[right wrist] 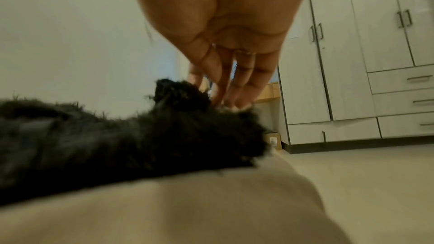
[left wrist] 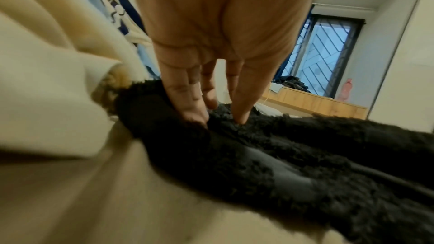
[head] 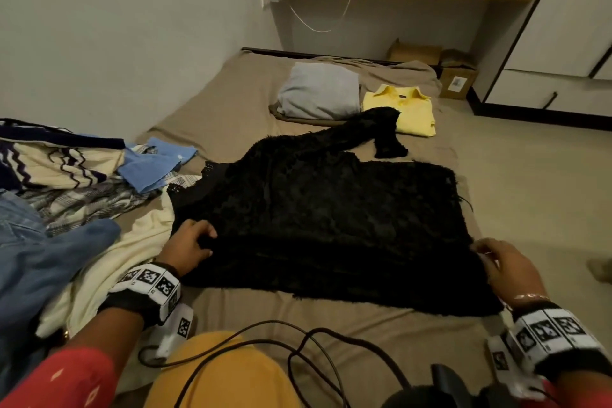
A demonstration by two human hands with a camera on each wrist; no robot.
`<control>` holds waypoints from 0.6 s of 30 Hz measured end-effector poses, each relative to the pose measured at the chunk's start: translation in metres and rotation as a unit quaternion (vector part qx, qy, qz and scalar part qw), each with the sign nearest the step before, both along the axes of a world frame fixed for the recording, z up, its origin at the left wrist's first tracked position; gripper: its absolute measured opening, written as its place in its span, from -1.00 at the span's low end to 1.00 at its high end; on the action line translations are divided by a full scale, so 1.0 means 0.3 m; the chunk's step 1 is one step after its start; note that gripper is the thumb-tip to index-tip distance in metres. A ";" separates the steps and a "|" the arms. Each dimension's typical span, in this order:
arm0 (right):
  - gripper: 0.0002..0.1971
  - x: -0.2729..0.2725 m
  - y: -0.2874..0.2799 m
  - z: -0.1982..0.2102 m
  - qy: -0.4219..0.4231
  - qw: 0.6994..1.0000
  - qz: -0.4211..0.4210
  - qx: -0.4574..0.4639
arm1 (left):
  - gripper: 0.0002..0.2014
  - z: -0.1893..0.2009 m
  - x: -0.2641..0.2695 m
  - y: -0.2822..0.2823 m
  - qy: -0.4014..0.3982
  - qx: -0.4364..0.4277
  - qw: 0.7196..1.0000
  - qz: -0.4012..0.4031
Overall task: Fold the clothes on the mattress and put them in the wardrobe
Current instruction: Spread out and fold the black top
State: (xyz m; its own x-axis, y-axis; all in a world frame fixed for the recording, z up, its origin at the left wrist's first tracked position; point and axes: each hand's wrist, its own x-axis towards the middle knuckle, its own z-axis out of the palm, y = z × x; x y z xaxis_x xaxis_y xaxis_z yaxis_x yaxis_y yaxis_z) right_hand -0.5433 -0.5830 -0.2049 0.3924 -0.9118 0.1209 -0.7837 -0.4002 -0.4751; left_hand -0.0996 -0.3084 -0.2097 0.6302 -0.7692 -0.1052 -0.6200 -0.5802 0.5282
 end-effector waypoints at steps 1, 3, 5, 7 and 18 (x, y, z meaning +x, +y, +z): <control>-0.87 0.011 -0.002 0.011 -0.015 0.999 -0.024 0.040 | -0.70 0.007 -0.011 -0.009 -0.011 0.014 0.999 -0.027; -0.72 0.022 -0.019 0.003 -0.022 0.985 -0.068 0.156 | -0.70 0.010 -0.028 -0.022 -0.015 0.052 0.997 -0.062; -0.63 0.034 -0.030 -0.007 -0.034 0.966 -0.101 0.237 | -0.71 0.011 -0.045 -0.027 -0.017 0.080 0.995 -0.057; -0.65 0.043 -0.041 -0.013 -0.054 0.963 -0.106 0.242 | -0.72 0.007 -0.055 -0.026 -0.010 0.075 0.996 -0.042; -0.78 0.063 -0.015 0.013 0.115 0.987 -0.020 0.114 | -0.61 -0.024 -0.024 -0.034 -0.073 0.150 0.983 -0.078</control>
State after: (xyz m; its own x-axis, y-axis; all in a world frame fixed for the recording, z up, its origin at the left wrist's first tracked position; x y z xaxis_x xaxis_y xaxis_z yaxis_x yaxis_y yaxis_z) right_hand -0.5242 -0.5873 -0.2011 0.3489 -0.9203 -0.1769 -0.8939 -0.2701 -0.3579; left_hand -0.1068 -0.3185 -0.2169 0.5320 -0.8064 -0.2582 -0.7708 -0.5874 0.2465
